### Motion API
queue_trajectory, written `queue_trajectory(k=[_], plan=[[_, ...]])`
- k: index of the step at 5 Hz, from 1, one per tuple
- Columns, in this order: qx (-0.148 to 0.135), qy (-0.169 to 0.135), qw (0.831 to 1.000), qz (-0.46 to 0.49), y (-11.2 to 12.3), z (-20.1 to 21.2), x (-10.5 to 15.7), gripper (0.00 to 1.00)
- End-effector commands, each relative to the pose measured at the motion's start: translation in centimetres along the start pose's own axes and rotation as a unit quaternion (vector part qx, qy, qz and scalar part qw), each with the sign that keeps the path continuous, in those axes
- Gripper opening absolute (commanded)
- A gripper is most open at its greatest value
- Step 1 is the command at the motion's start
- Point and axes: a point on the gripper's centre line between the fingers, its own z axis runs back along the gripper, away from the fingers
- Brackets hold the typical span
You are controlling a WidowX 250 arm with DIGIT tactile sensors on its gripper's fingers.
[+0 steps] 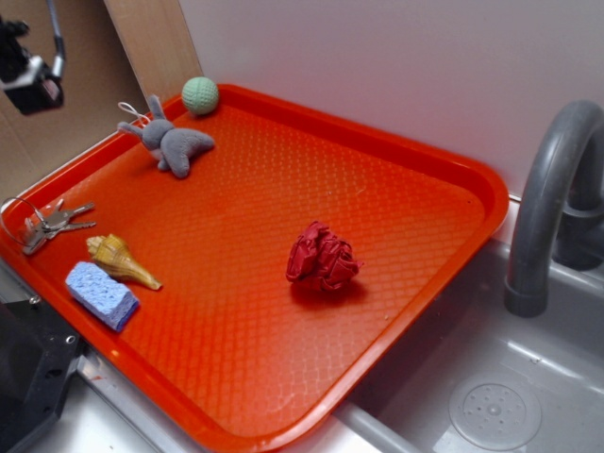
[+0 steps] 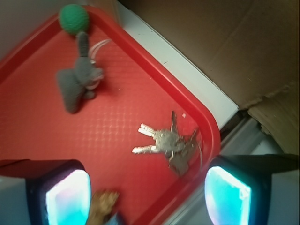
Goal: Grab the silver keys.
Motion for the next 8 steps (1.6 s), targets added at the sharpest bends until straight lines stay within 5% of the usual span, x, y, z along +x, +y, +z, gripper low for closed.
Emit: queue_trajectory(k=[1, 4, 5, 6, 8], plan=[[-0.003, 0.025, 0.999, 0.043, 4.0, -2.1, 0.7, 1.0], [-0.001, 0.042, 0.999, -0.003, 7.5, -1.5, -3.3, 1.0], [-0.024, 0.046, 0.998, -0.025, 8.1, -2.2, -4.4, 1.0], [-0.04, 0.03, 0.998, -0.048, 8.2, -2.9, -5.4, 1.0], [-0.03, 0.002, 0.998, -0.059, 9.0, -2.6, -6.6, 1.0]])
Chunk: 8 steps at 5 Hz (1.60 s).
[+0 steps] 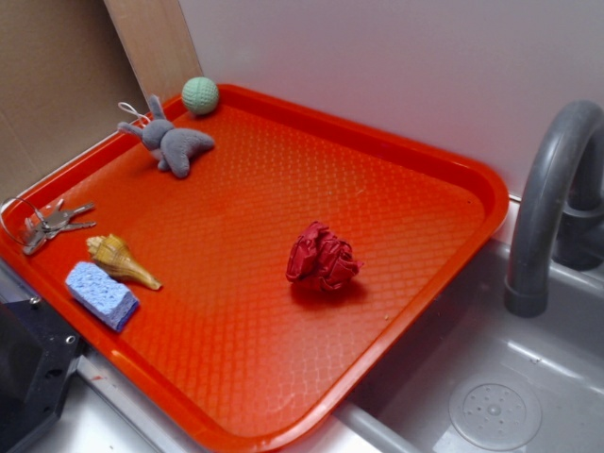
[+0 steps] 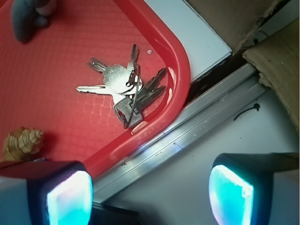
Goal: Grab the silver keys.
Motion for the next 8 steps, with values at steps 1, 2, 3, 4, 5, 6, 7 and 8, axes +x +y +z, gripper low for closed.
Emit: queue_trajectory(k=[1, 2, 3, 4, 5, 6, 7, 8], plan=[[0.034, -0.04, 0.998, 0.023, 2.5, 1.1, -1.1, 1.0], [0.027, -0.036, 0.999, 0.011, 2.6, 1.8, -0.6, 1.0], [0.027, -0.036, 0.999, 0.011, 2.6, 1.8, -0.6, 1.0], [0.027, -0.036, 0.999, 0.011, 2.6, 1.8, -0.6, 1.0], [0.027, -0.036, 0.999, 0.011, 2.6, 1.8, -0.6, 1.0], [0.051, -0.041, 0.998, 0.01, 1.0, 0.6, 3.2, 1.0], [0.063, -0.047, 0.997, 0.02, 0.1, -1.2, 5.7, 1.0], [0.066, -0.05, 0.996, 0.022, -0.9, -2.4, 7.1, 1.0]])
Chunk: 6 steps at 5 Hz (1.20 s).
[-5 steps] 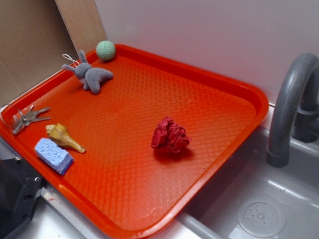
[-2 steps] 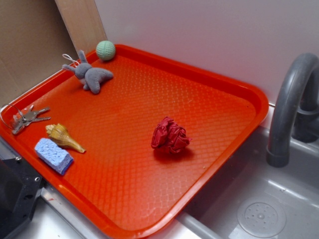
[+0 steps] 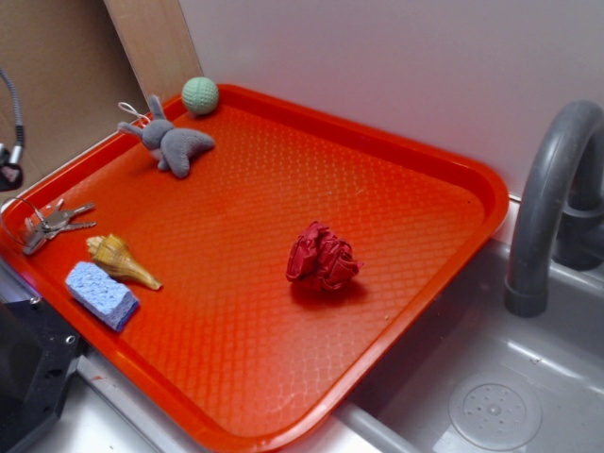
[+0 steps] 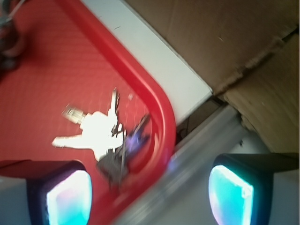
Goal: Grab the silver keys.
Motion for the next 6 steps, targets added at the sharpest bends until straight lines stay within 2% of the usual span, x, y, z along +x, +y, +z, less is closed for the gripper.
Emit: queue_trajectory(k=[1, 4, 5, 6], plan=[[0.007, -0.022, 1.0, 0.0, 0.1, -0.7, 2.3, 1.0], [0.03, -0.002, 0.999, -0.045, -0.9, -3.6, 0.3, 1.0], [0.036, -0.005, 0.999, -0.038, -1.7, -5.3, 0.2, 1.0], [0.031, -0.006, 0.999, -0.042, -2.0, -5.7, 0.5, 0.0]])
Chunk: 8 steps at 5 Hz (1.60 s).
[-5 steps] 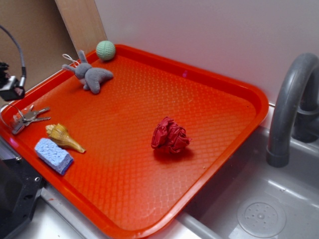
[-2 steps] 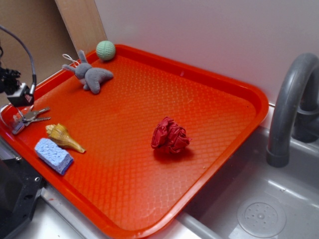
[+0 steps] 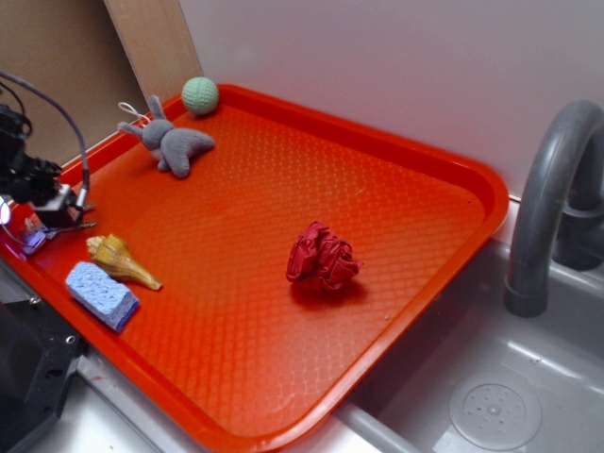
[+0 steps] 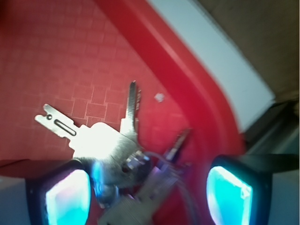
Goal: Grab the silver keys.
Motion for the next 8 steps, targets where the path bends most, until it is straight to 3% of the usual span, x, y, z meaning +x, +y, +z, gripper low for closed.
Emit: queue_trajectory(k=[1, 6, 7, 8], plan=[[-0.011, -0.008, 1.0, -0.012, 0.5, 0.2, 0.4, 0.0], [-0.028, -0.009, 0.999, -0.036, 1.9, 3.1, 0.8, 0.0], [-0.06, -0.012, 0.995, -0.082, 1.4, 7.2, 1.2, 0.0], [-0.126, -0.045, 0.972, -0.193, -1.0, 12.4, 1.7, 0.0]])
